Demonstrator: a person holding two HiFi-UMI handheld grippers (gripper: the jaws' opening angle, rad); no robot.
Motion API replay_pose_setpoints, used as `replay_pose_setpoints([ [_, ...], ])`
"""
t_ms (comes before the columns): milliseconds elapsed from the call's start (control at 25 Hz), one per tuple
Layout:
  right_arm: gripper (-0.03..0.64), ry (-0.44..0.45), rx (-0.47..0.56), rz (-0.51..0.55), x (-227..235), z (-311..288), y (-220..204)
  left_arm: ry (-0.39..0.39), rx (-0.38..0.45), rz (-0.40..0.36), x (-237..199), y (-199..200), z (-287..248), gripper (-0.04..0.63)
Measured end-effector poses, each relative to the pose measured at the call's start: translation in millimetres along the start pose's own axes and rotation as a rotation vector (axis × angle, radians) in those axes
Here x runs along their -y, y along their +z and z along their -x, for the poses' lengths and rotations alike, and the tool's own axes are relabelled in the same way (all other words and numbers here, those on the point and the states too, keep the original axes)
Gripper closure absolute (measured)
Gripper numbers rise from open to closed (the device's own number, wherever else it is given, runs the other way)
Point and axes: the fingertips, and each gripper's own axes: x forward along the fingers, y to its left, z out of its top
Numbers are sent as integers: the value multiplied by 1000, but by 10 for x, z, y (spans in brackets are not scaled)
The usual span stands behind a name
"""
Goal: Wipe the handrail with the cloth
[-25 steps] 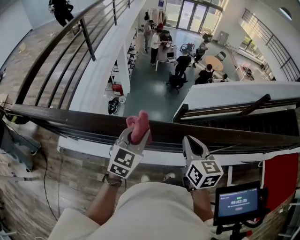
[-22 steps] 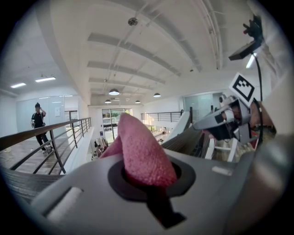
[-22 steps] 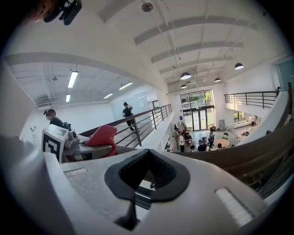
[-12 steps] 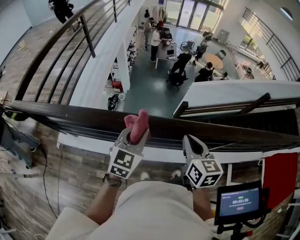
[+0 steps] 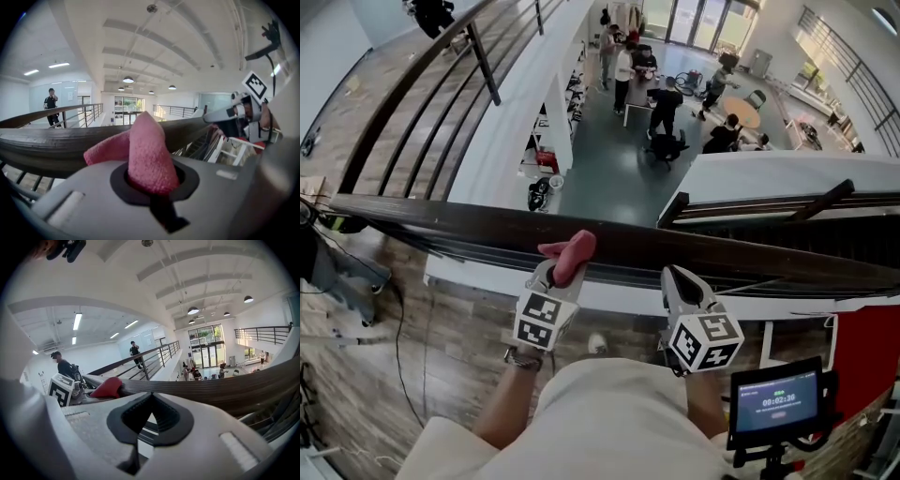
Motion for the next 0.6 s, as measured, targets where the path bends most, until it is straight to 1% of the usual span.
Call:
replay_pose_setpoints([
  [240, 614, -3, -9, -12, 132, 108, -24, -5, -20, -11, 65, 114, -36, 560],
  [400, 614, -3, 0, -18, 263, 180, 0, -16, -44, -39, 165, 162, -102, 560],
  [600, 614, 12, 6, -16, 386, 253, -5, -25, -44, -31, 326, 192, -167, 560],
])
